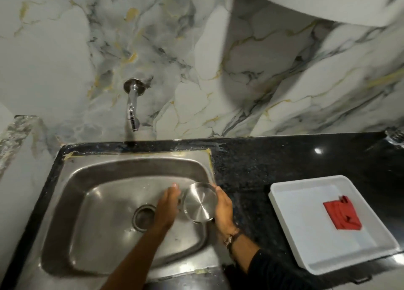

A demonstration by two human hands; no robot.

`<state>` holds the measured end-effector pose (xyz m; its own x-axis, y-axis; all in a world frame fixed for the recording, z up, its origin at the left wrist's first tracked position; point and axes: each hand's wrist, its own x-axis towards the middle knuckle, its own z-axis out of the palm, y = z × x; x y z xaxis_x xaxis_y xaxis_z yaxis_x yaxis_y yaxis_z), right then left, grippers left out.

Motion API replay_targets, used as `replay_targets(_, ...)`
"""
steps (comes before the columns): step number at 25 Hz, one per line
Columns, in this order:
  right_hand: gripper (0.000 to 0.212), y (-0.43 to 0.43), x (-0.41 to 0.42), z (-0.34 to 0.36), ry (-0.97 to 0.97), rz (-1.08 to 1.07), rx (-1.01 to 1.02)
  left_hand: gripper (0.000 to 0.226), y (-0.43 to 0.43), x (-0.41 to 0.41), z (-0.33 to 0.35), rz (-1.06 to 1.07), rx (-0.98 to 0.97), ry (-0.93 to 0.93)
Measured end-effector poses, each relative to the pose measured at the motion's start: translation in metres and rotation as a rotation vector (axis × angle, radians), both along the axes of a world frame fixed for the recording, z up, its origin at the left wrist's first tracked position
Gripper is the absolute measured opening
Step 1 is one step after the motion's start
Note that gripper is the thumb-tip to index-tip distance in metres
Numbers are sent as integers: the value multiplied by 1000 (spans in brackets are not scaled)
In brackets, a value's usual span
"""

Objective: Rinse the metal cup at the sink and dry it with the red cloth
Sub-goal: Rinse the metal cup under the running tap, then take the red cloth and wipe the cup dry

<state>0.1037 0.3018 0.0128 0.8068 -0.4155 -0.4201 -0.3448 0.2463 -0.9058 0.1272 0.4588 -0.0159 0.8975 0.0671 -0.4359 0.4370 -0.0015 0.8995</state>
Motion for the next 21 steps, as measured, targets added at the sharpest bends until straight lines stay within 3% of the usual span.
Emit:
replay_targets(4,46,-78,-51,-5,102,-93,131,40,-109,-54,0,-47,-245,3)
replay_targets(8,41,-169,-78,5,103,-137,137,37,-208,-88,9,-44,-230,-53)
replay_targets(11,20,-238,-98,8,58,15,-46,33,-279,-121,14,-6,-183,-111)
replay_targets(14,31,-303,-110,9,17,116,-102,44,-344,-144,20,-5,-18,-244)
replay_targets(17,36,-358,-113,9,10,176,-113,39,-402,-133,21,218,-50,-230)
replay_targets(19,43,-400,-113,11,59,163,-263,39,-427,-128,21,271,-58,-200)
replay_targets(21,40,-455,-109,4,168,118,-634,39,-443,-130,20,273,-52,-203)
